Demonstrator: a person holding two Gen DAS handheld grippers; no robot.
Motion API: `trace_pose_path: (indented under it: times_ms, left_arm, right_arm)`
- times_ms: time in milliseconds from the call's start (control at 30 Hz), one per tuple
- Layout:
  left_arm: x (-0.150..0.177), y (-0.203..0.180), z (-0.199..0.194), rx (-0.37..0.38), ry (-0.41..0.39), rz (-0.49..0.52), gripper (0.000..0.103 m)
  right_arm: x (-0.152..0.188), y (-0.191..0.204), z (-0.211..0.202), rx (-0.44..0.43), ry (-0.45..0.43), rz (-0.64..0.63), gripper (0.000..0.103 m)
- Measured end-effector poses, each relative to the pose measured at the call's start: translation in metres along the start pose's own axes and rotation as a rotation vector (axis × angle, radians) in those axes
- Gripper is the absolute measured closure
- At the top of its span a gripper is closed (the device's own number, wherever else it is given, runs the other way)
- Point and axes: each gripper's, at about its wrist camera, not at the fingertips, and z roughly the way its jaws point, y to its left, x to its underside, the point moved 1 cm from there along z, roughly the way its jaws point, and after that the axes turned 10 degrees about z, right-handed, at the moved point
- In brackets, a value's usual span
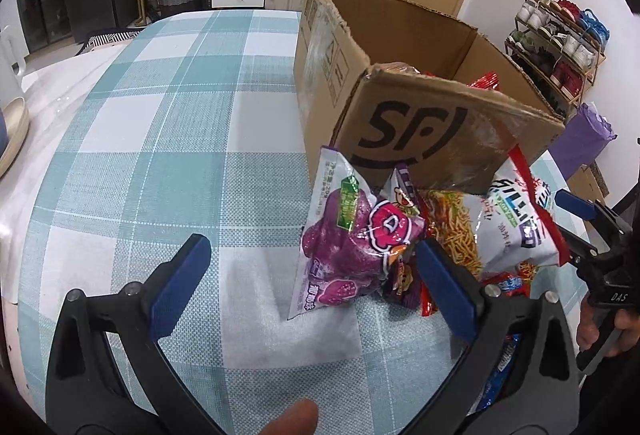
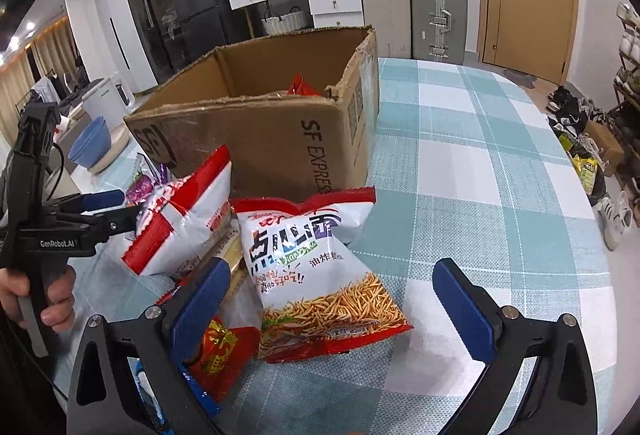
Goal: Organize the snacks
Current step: 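Grasp the purple snack bag with the left gripper while the right gripper grasps the noodle-snack bag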
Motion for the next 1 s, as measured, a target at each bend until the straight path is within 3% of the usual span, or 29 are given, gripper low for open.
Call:
trace_pose_path:
  times_ms: [300, 400, 733, 933, 1000]
  left_arm:
    - [0.001, 0.007, 0.016, 0.001, 0.034, -0.008, 0.001]
    - [0.002, 0.008, 0.018, 0.007, 0.036, -0.012, 0.001]
    - [0.002, 0.010, 0.018, 0.094, 0.018, -0.023, 0.007]
    - [0.004, 0.007, 0.015, 0.131, 0.007, -0.019, 0.039]
    - [0.006, 0.005, 0.014, 0.169, -0.001, -0.019, 0.056]
  right_arm:
    - [-0.001, -0.010, 0.019, -0.029, 0.064, 0.046, 0.002]
    - [-0.004, -0.012, 0.022, -0.041, 0.067, 0.049, 0.012]
    - [-0.004, -0.011, 0.024, -0.072, 0.068, 0.039, 0.023]
    - [0.000, -0.007, 0.017, -0.069, 0.049, 0.014, 0.032]
    - [0.000, -0.006, 0.015, -0.077, 0.042, 0.010, 0.044]
